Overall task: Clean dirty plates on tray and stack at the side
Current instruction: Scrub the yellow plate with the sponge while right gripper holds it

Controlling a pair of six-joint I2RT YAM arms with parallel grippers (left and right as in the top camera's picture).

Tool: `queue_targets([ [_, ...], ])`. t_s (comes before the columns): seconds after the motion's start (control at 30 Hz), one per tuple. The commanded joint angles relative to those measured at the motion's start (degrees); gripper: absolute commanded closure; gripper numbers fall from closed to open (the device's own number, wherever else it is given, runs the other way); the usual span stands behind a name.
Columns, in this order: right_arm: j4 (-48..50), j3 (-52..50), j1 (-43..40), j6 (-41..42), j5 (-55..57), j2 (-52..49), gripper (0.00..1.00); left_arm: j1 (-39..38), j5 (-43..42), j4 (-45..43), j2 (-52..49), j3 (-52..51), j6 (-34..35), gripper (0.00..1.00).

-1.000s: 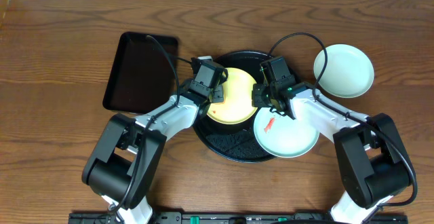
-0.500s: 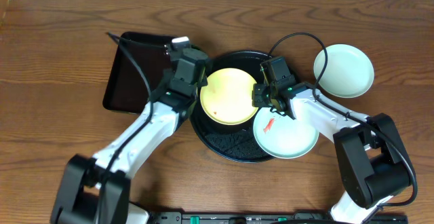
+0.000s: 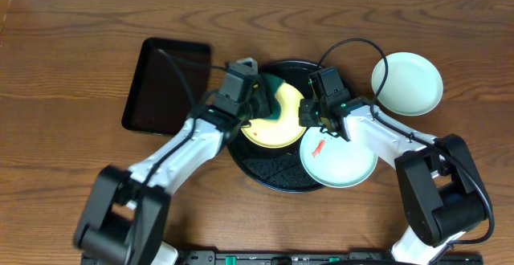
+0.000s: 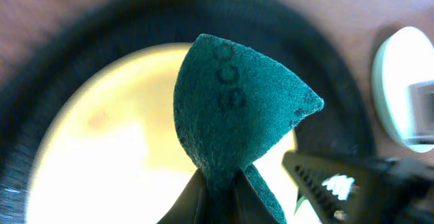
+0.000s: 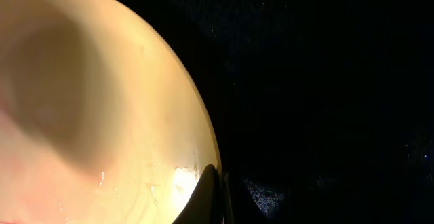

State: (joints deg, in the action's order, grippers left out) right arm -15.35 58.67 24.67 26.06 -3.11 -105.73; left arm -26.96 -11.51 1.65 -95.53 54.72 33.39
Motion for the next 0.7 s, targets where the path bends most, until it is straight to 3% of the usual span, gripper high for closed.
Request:
queue_targets([
  [0.0, -0.7, -0.17, 0.13, -0.83, 3.3, -0.35, 0.99, -0.46, -2.6, 0.22, -5.9, -0.5, 7.45, 0.92],
  [0.27, -0.79, -0.17, 0.15, -0.85, 3.3, -0.35, 0.99, -0.44, 9.99, 6.21, -9.4, -0.48, 4.68, 0.92],
  [0.67, -0.76, -0.17, 0.13, -0.87, 3.32, -0.35, 0.99, -0.44, 36.44, 14.19, 0.66, -0.48, -0.85, 0.92],
])
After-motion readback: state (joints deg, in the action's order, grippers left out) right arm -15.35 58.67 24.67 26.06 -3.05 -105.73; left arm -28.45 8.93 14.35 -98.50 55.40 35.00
